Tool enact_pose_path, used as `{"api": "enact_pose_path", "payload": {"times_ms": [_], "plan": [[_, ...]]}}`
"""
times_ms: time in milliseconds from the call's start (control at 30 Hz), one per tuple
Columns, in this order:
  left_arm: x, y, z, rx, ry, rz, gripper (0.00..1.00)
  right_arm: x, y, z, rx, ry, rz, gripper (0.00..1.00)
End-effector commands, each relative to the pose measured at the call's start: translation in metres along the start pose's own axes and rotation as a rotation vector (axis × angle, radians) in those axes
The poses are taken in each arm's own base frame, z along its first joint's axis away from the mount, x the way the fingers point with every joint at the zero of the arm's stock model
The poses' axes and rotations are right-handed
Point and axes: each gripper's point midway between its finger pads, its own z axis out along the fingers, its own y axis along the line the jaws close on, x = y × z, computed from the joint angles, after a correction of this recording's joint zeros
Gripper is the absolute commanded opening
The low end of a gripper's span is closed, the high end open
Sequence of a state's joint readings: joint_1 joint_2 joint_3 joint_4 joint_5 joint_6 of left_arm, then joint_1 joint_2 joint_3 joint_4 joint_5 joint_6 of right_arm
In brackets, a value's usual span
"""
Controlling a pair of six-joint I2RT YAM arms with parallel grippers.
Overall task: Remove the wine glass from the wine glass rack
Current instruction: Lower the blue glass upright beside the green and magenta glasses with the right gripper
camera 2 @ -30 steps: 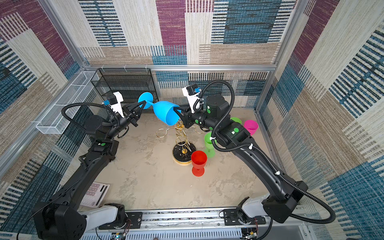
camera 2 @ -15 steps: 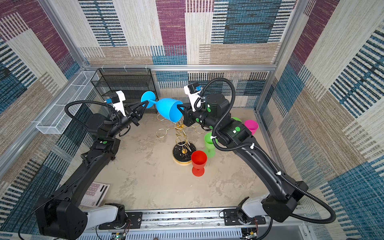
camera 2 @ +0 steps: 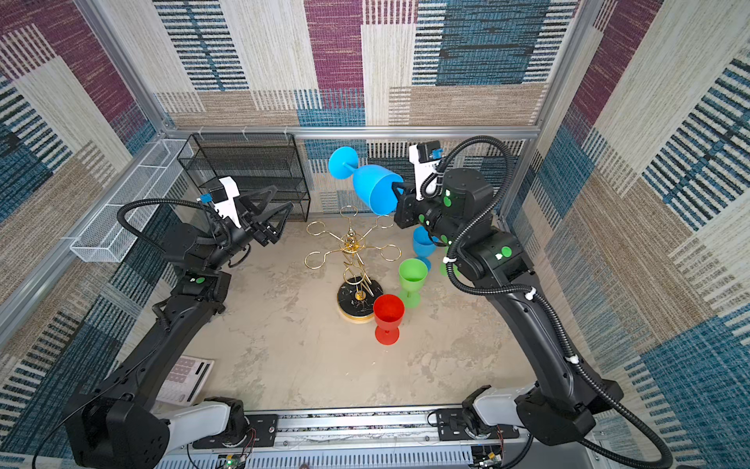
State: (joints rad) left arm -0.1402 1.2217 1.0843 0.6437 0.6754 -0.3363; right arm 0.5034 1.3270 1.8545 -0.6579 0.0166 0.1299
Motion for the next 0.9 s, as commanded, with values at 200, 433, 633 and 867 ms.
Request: {"api": "enact_pose_path", "payload": {"times_ms": [200,433,633,867], "plan": [[0.003,0.027,-0.013,-0.137,0.030,0.091,0.86,0.034,-0.093,-0.075,0.413,0.219,0.045,0.00],[0.016,0.056,-0.029,-0.255,0.054,0.123,0.88,0.088,-0.118,-0.097,0.572,0.425,0.076,0.00],[0.036,0.068,-0.043,-0.303,0.091,0.118,0.89,0.115,-0.140,-0.111,0.660,0.482,0.092,0.00],[0.046,0.079,-0.057,-0.350,0.093,0.121,0.89,0.144,-0.144,-0.104,0.617,0.569,0.108,0.00]]}}
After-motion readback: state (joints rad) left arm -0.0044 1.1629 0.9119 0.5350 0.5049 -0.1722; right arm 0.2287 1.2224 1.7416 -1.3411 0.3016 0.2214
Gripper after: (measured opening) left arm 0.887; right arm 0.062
